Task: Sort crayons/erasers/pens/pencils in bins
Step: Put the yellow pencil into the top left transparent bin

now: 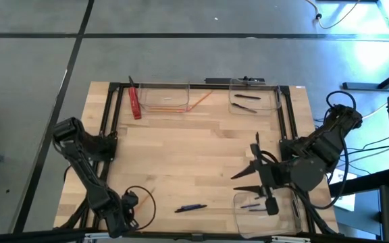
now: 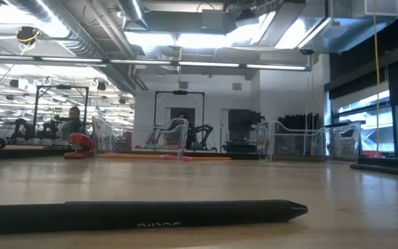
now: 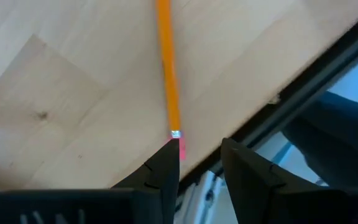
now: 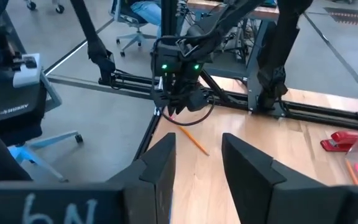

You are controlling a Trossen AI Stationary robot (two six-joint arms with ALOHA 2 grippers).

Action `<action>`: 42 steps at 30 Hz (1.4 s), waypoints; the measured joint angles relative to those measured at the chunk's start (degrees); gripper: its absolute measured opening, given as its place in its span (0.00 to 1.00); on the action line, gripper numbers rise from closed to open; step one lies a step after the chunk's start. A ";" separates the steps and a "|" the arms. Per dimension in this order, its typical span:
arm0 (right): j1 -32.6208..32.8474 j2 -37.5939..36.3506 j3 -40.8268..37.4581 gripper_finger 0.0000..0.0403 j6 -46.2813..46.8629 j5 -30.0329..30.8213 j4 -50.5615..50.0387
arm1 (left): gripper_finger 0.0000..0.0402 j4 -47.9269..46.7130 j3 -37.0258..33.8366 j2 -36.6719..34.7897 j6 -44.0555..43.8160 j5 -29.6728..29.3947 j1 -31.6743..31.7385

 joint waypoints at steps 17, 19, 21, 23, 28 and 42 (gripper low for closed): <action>-1.05 0.00 0.00 0.33 1.99 0.01 -0.20 | 0.28 1.42 0.00 4.57 -1.36 3.19 -1.08; -1.05 0.01 0.00 0.33 1.61 0.02 -0.19 | 0.28 1.42 0.00 4.57 -1.38 3.17 -1.28; -1.05 0.00 0.00 0.33 0.66 0.02 -0.20 | 0.28 1.43 0.00 4.57 -1.46 3.14 -1.32; -1.05 0.02 0.00 0.33 0.39 0.02 -0.22 | 0.28 1.58 0.00 4.57 -1.51 3.11 -1.32; -1.05 0.00 0.00 0.33 0.41 0.02 -0.48 | 0.28 3.93 0.00 5.52 -1.51 2.78 -1.30; -1.40 0.02 0.00 0.33 0.56 0.02 -0.64 | 0.28 3.68 0.22 8.05 -1.49 3.61 -1.95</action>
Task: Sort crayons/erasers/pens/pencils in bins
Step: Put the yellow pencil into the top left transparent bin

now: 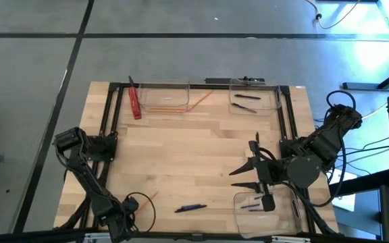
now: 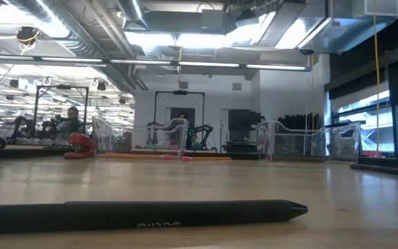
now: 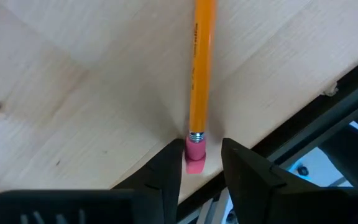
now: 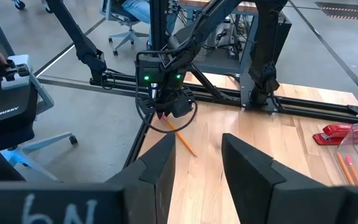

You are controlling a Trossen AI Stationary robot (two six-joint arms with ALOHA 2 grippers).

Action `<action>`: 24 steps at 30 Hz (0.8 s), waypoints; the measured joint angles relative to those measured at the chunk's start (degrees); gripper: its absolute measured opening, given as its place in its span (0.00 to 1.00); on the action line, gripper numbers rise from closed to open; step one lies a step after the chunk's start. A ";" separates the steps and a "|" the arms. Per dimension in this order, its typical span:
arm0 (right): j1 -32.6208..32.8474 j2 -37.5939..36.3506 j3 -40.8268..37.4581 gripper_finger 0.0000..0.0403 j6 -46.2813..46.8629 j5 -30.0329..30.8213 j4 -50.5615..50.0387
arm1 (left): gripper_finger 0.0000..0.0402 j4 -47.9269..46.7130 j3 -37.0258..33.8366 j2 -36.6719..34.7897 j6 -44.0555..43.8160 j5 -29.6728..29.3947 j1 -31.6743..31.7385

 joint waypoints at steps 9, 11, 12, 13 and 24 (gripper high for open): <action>0.00 0.00 0.00 0.33 -0.18 0.00 -0.02 | 0.09 -1.32 -0.07 0.02 0.00 -0.26 -0.10; 0.00 0.00 0.00 0.33 -0.20 0.00 -0.02 | 0.04 -1.42 -0.07 0.02 -0.02 -0.54 -0.12; 0.00 0.00 0.00 0.33 -0.20 0.00 -0.02 | 0.03 -1.42 -0.07 0.02 -0.02 -0.58 -0.12; 0.00 0.00 0.00 0.33 -0.20 0.00 0.00 | 0.02 -1.42 -0.07 0.02 0.00 -0.60 -0.12; 0.00 0.00 0.00 0.33 -1.89 -0.02 -0.02 | 0.01 -1.01 -0.19 -0.53 0.21 -2.17 -0.02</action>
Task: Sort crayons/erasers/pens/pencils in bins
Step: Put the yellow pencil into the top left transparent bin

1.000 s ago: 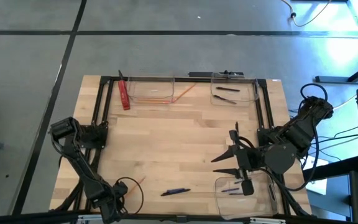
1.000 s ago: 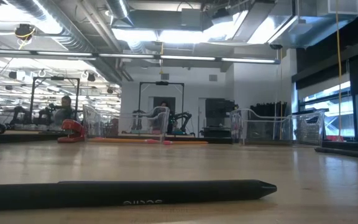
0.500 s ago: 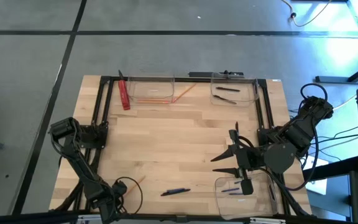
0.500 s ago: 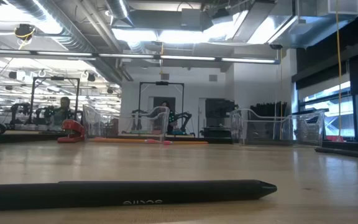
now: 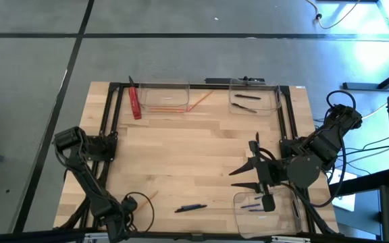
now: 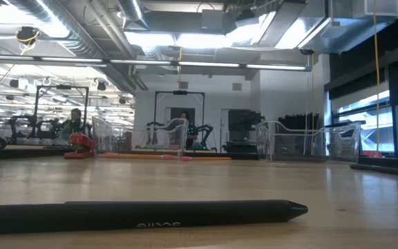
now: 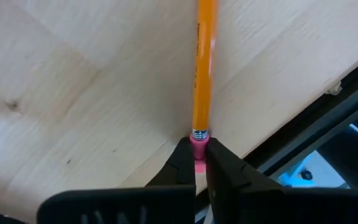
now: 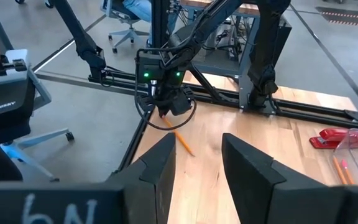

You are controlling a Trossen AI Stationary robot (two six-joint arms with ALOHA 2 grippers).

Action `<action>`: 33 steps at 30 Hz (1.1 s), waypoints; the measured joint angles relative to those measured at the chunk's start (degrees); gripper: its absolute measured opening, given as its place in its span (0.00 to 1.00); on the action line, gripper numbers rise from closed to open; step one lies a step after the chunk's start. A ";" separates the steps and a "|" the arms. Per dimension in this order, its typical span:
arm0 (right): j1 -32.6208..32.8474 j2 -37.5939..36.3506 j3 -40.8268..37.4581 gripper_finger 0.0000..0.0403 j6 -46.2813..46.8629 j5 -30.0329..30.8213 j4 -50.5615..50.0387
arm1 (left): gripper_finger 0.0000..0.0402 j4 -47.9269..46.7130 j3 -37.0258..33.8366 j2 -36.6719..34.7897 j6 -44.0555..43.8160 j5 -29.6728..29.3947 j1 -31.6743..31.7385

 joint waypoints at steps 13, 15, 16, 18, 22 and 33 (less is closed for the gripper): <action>0.02 0.00 0.00 0.33 -1.10 0.02 0.02 | 0.00 -7.44 -0.27 -11.06 5.82 -11.01 4.50; 0.02 0.00 0.00 0.33 -1.16 0.02 0.00 | 0.00 -9.38 -0.25 -13.54 7.60 -12.11 5.79; 0.00 0.00 0.00 0.33 -1.27 0.02 0.00 | 0.00 -10.46 -0.25 -15.00 8.76 -12.72 6.46; 0.01 0.01 0.00 0.33 -1.56 0.02 0.00 | 0.00 -12.64 -0.18 -17.88 11.03 -14.07 8.24; 0.00 0.02 0.00 0.33 -3.41 0.04 -0.02 | 0.00 -18.13 -0.18 -23.69 16.02 -16.76 12.51; -3.66 0.02 0.00 0.33 -3.88 6.84 -1.28 | 0.00 -26.23 -0.07 -37.92 39.05 -26.81 32.93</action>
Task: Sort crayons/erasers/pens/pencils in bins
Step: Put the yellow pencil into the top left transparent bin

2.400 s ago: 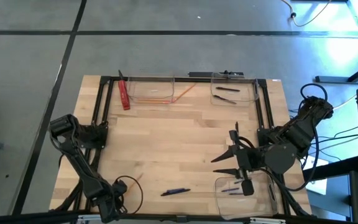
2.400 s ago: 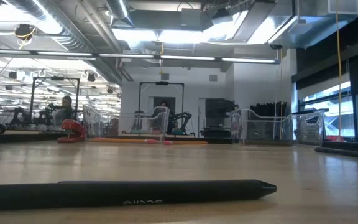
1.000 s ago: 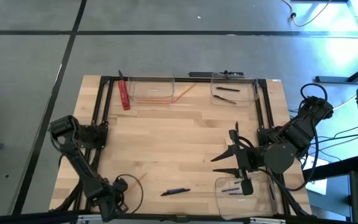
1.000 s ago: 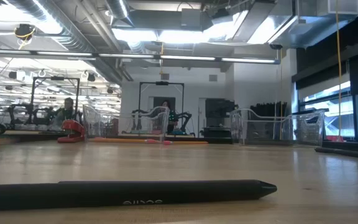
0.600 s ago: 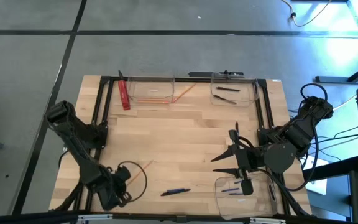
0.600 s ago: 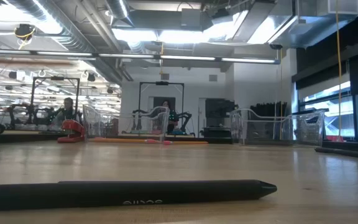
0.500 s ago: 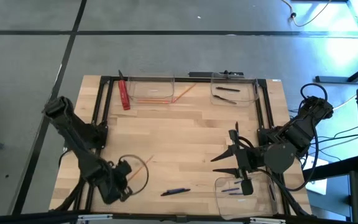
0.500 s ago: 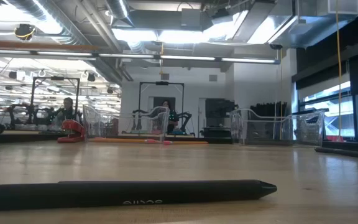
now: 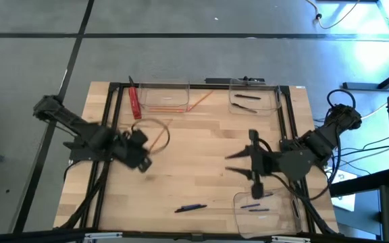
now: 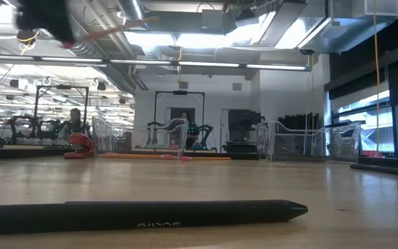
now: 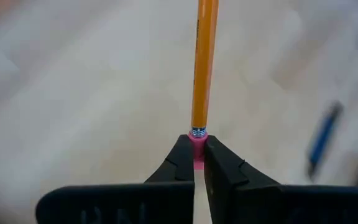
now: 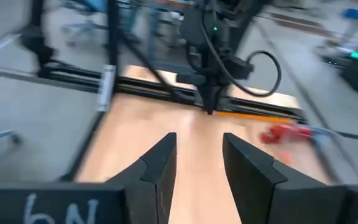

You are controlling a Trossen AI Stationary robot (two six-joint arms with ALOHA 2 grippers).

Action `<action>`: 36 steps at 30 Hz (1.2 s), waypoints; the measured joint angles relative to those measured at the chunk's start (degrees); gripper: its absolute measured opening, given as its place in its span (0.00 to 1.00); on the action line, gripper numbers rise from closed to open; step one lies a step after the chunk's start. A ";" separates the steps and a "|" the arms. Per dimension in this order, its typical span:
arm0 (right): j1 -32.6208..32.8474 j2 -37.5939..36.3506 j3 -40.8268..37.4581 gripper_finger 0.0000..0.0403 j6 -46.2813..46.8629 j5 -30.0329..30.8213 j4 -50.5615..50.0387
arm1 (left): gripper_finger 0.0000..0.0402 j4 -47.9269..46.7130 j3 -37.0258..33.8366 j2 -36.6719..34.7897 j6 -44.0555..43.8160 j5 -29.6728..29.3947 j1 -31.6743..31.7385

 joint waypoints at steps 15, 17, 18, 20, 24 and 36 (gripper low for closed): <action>-13.20 0.00 0.00 0.33 -5.56 2.24 -0.51 | 0.01 8.82 0.04 -2.04 47.04 1.86 42.60; -15.12 0.00 0.00 0.33 -6.71 2.24 -0.53 | 0.01 10.56 0.04 -1.74 52.69 2.00 47.25; -16.05 0.00 0.00 0.33 -7.56 2.22 -0.58 | 0.01 11.27 0.07 -1.58 55.95 2.17 49.42; -17.77 0.00 0.00 0.33 -8.49 2.22 -0.60 | 0.01 11.02 0.07 -1.16 61.27 2.75 53.11; -20.91 0.00 0.00 0.33 -10.63 1.97 -0.60 | 0.01 10.36 0.07 0.24 68.64 2.96 58.47; -28.61 0.00 0.00 0.33 -10.19 0.21 -0.60 | 0.01 12.06 0.07 9.65 89.04 2.91 66.27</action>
